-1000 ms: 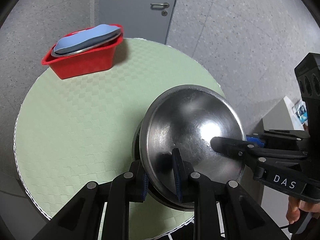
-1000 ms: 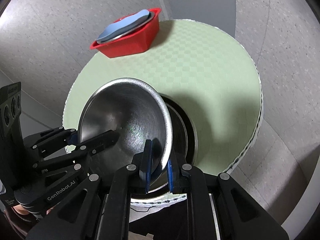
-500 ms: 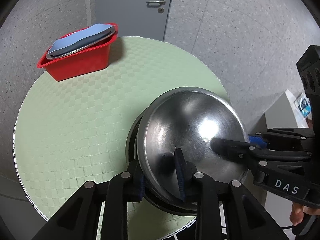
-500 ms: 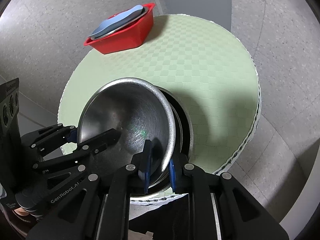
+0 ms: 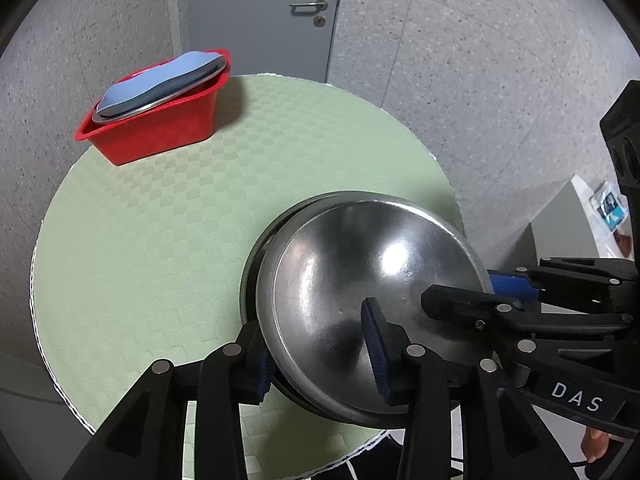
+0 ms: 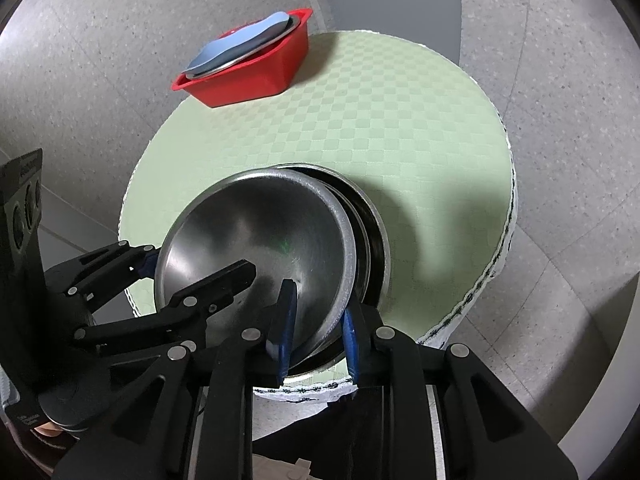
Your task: Organize plates and bowls
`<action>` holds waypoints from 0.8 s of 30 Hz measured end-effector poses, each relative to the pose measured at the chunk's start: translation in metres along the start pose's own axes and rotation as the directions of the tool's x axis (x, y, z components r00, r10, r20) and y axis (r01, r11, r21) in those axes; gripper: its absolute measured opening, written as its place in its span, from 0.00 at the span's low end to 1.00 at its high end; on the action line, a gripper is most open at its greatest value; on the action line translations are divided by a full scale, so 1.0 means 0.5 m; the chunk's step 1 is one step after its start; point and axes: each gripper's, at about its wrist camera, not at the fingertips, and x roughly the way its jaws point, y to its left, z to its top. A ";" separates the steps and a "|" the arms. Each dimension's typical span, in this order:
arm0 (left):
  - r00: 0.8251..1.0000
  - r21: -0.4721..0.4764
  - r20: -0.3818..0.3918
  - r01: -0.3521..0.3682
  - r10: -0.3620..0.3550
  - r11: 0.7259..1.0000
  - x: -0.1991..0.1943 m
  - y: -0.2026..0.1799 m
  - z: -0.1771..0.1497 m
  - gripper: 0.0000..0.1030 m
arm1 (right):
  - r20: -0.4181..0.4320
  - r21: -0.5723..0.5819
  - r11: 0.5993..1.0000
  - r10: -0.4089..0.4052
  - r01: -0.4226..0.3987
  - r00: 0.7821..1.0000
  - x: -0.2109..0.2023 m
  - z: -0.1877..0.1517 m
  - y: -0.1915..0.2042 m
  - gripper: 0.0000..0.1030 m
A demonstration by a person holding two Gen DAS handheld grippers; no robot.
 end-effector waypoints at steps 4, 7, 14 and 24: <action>1.000 -0.004 -0.006 0.003 -0.003 1.000 -0.005 -0.001 0.001 0.38 | 0.005 0.001 1.000 -0.006 0.006 1.000 -0.010 -0.002 0.001 0.23; 1.000 -0.006 -0.005 0.003 -0.003 1.000 -0.009 -0.001 0.002 0.43 | 0.017 0.012 1.000 -0.015 0.015 1.000 -0.014 -0.006 -0.004 0.26; 1.000 -0.018 0.004 0.012 -0.012 1.000 -0.021 0.004 -0.005 0.46 | 0.055 0.041 0.999 -0.016 0.014 0.998 -0.024 -0.016 -0.020 0.32; 0.990 -0.140 0.125 -0.041 0.059 0.989 -0.077 0.067 -0.026 0.86 | 0.142 0.128 0.991 -0.045 0.026 0.989 -0.058 -0.021 -0.063 0.62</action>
